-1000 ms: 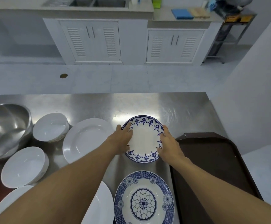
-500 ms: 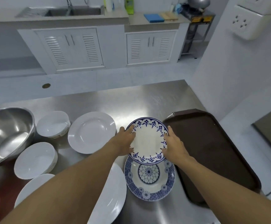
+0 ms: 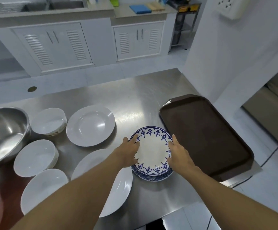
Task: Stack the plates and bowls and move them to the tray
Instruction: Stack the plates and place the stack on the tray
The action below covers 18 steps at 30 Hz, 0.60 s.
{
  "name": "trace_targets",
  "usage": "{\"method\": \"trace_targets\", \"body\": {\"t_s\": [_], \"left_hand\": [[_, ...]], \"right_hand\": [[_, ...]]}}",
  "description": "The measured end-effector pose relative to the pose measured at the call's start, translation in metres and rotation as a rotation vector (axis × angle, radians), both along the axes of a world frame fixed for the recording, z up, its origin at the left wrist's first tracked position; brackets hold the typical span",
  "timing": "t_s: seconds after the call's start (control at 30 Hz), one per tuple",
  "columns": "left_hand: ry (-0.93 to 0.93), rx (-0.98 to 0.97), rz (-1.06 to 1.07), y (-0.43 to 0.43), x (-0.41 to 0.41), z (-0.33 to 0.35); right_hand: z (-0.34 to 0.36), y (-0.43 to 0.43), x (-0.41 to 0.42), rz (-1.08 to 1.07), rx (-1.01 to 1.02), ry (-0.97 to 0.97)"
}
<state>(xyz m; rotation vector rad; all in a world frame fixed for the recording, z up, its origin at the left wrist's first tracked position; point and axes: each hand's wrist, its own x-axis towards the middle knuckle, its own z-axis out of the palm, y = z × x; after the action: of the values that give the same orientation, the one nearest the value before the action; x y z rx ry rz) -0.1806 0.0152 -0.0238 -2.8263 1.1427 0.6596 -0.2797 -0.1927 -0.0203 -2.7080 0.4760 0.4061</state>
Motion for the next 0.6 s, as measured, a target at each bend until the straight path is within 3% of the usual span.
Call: {"method": "trace_targets", "body": {"t_s": [0.37, 0.47, 0.6], "left_hand": [[-0.041, 0.017, -0.042, -0.0059, -0.0093, -0.0019], [0.012, -0.028, 0.009, -0.0067, -0.0083, -0.0037], [0.070, -0.048, 0.026, -0.0067, -0.0053, -0.0043]], "right_hand": [[-0.0052, 0.0069, -0.0087, -0.083, 0.046, 0.051], [-0.0038, 0.0039, -0.0065, -0.127, 0.106, 0.040], [-0.0037, 0.0010, -0.0037, -0.112, 0.034, 0.077]]}}
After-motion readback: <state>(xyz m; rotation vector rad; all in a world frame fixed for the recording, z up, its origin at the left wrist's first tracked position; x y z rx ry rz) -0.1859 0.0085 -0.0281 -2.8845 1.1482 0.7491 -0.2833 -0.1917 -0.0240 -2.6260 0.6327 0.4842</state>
